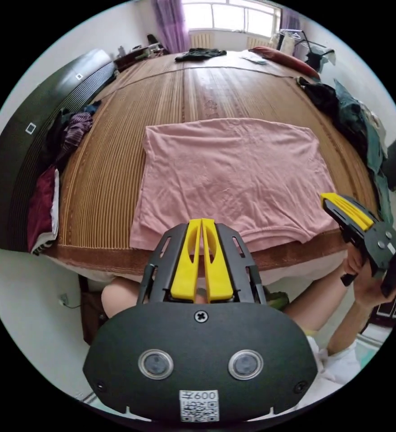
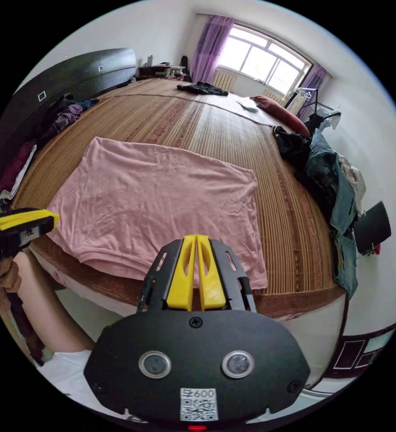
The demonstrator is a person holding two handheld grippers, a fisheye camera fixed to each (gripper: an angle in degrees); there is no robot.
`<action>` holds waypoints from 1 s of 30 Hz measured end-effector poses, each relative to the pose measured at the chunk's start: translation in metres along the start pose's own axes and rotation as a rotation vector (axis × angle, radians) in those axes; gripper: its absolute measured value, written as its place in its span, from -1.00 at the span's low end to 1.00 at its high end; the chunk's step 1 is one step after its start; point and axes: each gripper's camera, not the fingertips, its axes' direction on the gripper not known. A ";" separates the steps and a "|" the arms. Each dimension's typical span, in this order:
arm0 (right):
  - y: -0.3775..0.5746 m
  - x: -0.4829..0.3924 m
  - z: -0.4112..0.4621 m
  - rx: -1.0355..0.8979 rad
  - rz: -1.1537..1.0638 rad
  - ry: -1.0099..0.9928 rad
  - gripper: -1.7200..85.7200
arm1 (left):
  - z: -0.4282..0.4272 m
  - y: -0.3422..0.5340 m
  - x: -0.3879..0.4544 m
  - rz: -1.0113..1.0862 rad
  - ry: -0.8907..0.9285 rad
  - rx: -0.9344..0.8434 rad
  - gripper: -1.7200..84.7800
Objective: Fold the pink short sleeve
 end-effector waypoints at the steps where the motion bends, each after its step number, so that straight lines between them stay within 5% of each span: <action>1: 0.010 -0.007 -0.017 0.031 0.003 0.039 -0.98 | -0.006 0.011 -0.004 0.034 0.024 0.052 -0.95; 8: 0.050 -0.038 -0.095 0.104 0.094 -0.015 -0.98 | -0.011 0.067 -0.031 -0.128 -0.075 0.244 -0.95; 30: 0.120 -0.112 -0.230 0.151 0.178 -0.153 -0.98 | 0.022 0.169 -0.097 -0.208 -0.043 0.300 -0.95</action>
